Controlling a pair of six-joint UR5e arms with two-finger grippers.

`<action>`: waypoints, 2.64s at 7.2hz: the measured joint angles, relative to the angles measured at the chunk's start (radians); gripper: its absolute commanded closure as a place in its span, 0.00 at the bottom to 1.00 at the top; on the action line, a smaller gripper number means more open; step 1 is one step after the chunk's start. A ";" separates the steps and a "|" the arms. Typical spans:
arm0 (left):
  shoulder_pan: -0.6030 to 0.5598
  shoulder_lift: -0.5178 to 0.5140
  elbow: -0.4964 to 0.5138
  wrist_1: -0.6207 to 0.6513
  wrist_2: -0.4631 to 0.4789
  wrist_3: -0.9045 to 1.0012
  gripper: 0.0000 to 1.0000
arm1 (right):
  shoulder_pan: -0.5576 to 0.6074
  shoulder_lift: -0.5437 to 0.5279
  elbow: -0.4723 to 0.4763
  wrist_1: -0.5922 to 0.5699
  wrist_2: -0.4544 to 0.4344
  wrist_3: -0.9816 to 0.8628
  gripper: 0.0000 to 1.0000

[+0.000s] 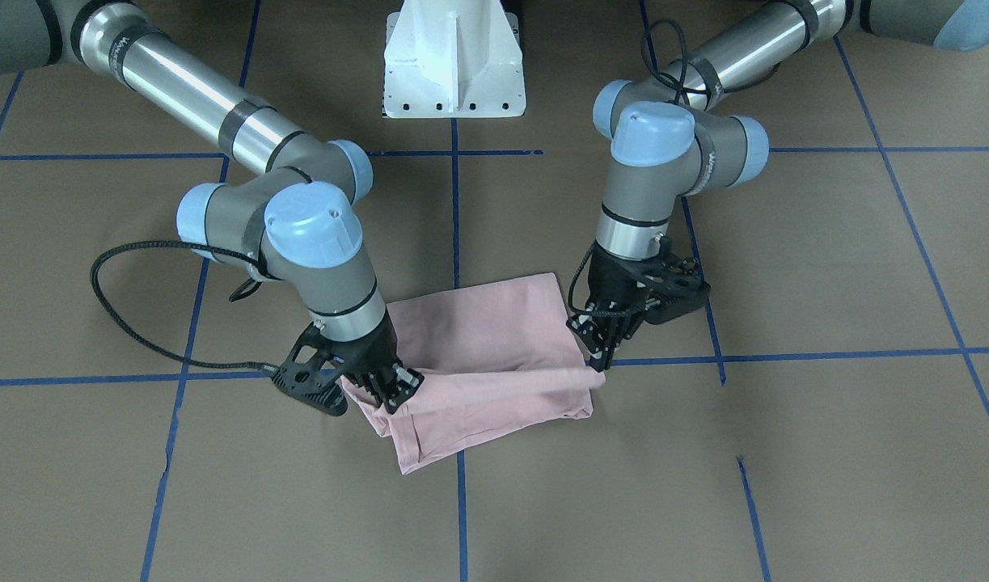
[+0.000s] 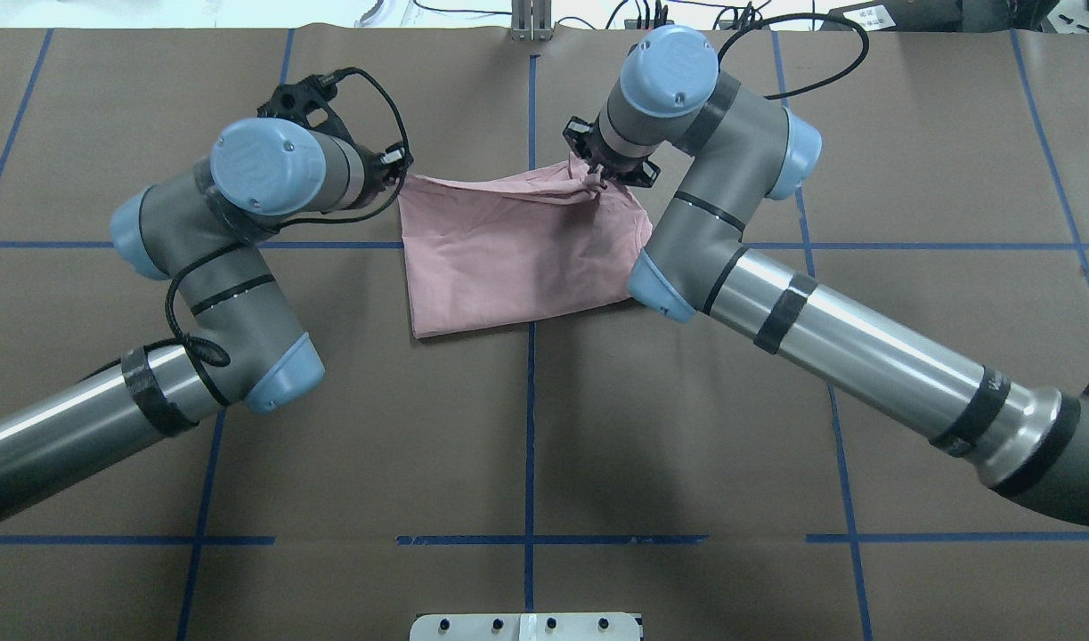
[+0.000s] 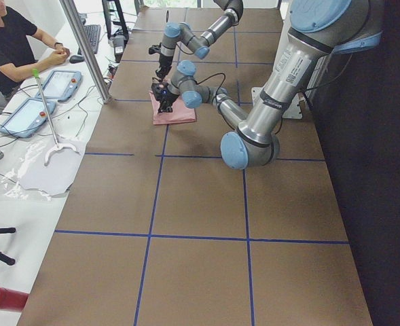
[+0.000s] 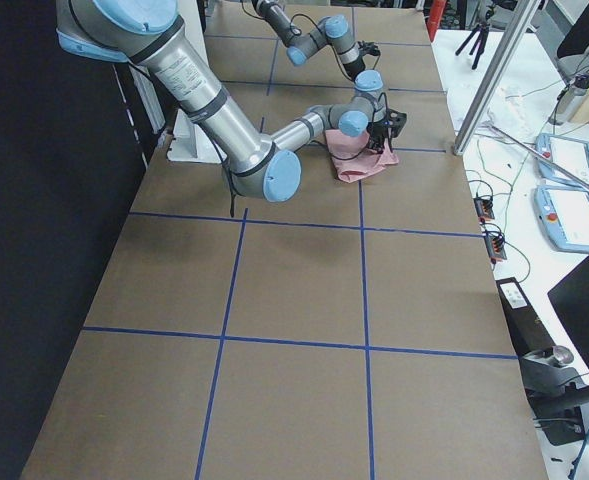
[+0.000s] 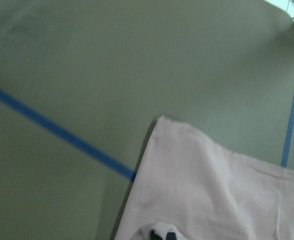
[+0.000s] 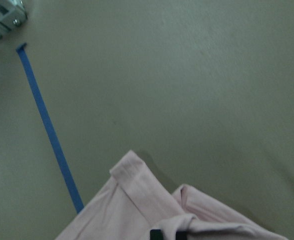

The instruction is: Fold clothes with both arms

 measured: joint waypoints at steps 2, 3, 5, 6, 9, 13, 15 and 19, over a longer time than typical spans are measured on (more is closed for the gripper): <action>-0.052 -0.018 0.047 -0.030 -0.002 0.078 0.00 | 0.048 0.059 -0.108 0.031 0.005 -0.044 0.00; -0.058 -0.018 0.050 -0.032 -0.004 0.089 0.00 | 0.064 0.069 -0.123 0.033 0.011 -0.051 0.00; -0.086 -0.008 0.037 -0.033 -0.083 0.147 0.00 | 0.143 0.062 -0.131 0.019 0.093 -0.136 0.00; -0.128 0.022 0.000 -0.030 -0.153 0.227 0.00 | 0.204 0.042 -0.124 -0.021 0.147 -0.254 0.00; -0.338 0.203 -0.163 -0.008 -0.397 0.569 0.00 | 0.417 -0.140 0.051 -0.290 0.263 -0.815 0.00; -0.598 0.395 -0.376 0.312 -0.556 1.186 0.00 | 0.734 -0.490 0.273 -0.521 0.489 -1.554 0.00; -0.716 0.523 -0.453 0.398 -0.656 1.455 0.00 | 0.814 -0.660 0.478 -0.722 0.513 -1.753 0.00; -0.772 0.648 -0.418 0.390 -0.717 1.591 0.00 | 0.850 -0.824 0.618 -0.723 0.505 -1.776 0.00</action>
